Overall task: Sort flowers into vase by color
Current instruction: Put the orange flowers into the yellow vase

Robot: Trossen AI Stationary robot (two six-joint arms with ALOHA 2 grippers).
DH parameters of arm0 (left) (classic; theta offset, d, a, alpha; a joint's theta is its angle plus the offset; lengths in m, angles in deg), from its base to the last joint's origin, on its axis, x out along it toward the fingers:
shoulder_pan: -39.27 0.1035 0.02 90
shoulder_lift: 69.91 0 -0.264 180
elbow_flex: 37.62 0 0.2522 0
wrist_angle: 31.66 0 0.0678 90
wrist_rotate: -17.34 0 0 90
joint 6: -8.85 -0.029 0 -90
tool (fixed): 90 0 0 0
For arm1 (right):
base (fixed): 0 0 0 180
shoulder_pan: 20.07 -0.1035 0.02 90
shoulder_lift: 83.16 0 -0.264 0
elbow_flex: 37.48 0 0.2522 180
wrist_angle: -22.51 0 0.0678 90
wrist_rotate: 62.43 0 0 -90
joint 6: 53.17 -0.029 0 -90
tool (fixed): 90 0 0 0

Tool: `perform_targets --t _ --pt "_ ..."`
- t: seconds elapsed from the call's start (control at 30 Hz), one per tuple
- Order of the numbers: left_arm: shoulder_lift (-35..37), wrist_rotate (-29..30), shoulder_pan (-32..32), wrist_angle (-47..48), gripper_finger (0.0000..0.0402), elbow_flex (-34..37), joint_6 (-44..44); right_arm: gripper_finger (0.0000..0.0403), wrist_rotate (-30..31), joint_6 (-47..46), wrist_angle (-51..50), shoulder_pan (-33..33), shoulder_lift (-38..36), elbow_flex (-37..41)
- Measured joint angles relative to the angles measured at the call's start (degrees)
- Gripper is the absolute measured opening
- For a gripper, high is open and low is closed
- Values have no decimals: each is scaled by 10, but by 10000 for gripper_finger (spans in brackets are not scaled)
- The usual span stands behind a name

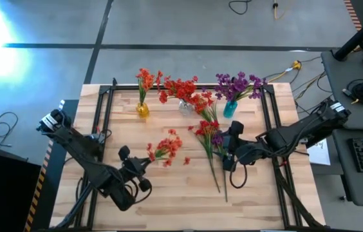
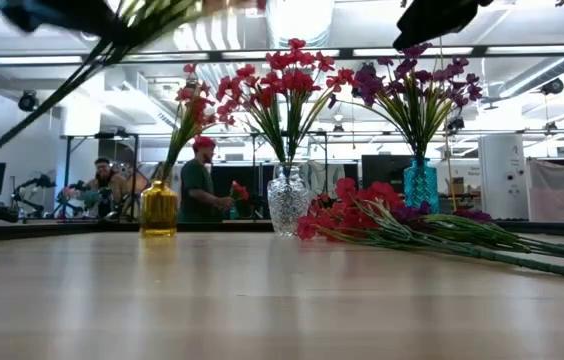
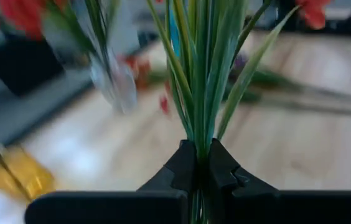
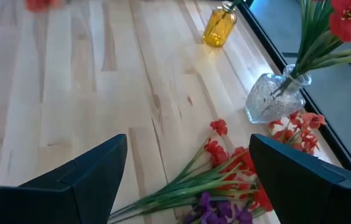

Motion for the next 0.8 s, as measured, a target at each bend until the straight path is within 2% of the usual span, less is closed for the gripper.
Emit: perform_targets --t 0.13,0.3,0.43,0.53,0.67,0.8 --pt "0 69 7 -2 0 -28 -92 329 0 4 14 -5 0 2" --pt "2 73 26 -4 0 -71 -208 329 0 9 16 -9 0 2" --pt "0 20 35 -16 0 -123 -314 329 -1 9 0 -10 -5 2" --pt "0 -16 35 -59 0 -153 -422 329 -13 9 -15 -10 -11 3" --pt "1 -93 36 -172 0 -173 -602 329 -16 9 -27 -12 -22 4" --pt "6 -218 47 -318 0 -163 -800 329 -16 9 -27 -16 -29 9"
